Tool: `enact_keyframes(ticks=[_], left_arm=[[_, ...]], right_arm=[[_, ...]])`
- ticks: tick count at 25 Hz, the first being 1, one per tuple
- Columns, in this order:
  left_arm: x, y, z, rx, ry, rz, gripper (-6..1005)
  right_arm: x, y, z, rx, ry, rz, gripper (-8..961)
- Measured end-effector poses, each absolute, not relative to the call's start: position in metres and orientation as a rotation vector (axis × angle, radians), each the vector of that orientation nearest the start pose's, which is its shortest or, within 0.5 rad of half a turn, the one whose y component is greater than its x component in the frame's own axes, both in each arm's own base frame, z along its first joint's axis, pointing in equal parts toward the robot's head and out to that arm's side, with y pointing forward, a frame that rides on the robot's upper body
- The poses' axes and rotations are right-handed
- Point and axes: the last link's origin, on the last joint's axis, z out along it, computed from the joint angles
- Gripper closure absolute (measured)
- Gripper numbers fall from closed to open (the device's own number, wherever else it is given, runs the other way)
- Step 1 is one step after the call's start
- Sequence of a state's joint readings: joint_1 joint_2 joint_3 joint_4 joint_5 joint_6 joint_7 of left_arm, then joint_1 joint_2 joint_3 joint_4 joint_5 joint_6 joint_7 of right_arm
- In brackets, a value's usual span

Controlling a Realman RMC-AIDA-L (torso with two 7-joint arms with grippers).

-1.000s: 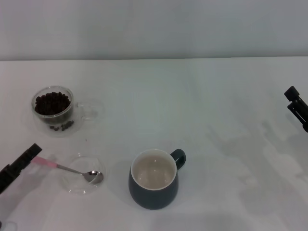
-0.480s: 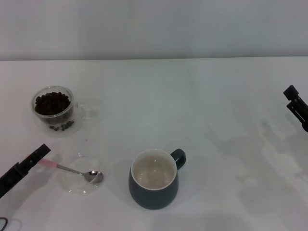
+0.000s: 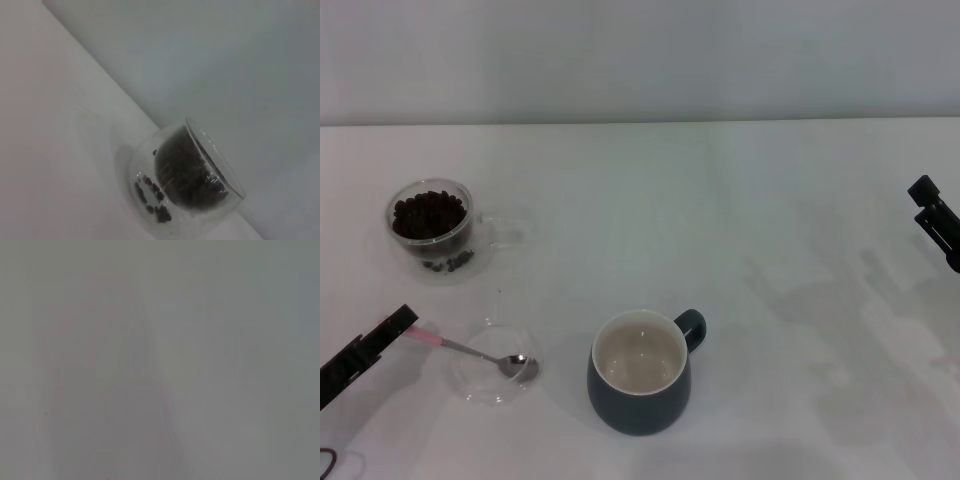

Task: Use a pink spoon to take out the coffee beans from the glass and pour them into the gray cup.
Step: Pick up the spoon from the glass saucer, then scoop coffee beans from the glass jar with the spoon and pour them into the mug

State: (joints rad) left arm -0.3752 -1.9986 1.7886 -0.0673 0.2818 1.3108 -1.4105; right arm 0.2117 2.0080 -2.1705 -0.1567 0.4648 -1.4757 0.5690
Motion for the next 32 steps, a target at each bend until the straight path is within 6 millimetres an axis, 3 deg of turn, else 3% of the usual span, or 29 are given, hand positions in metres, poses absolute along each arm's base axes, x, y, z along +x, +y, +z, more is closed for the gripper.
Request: enact_keyframes(ticks=[2,13,25,27,32], left_arm=[[-0.369,0.260,-0.028,-1.766,-1.598,-1.088,679],[-0.359,0.265,-0.007,-1.808,-1.513,-1.213,848],[-0.353,0.269,0.043,-1.809,-1.374,-1.405,865],[-0.350,0.281,0.060,-1.803,-1.278,-1.427,865],[-0.342,0.304,0.080,-1.849,-1.147,-1.397,864]], right_arm=[[0.353,0.249,0.013,-1.655,0.674,1.034,92],[0.354,0.249,0.012,-1.655,0.675,1.033,92],[0.354,0.250,0.013,-1.649,0.675,1.033,92],[0.354,0.250,0.014,-1.645,0.674,1.034,92],[0.353,0.251,0.015,-1.640,0.670,1.037,92]])
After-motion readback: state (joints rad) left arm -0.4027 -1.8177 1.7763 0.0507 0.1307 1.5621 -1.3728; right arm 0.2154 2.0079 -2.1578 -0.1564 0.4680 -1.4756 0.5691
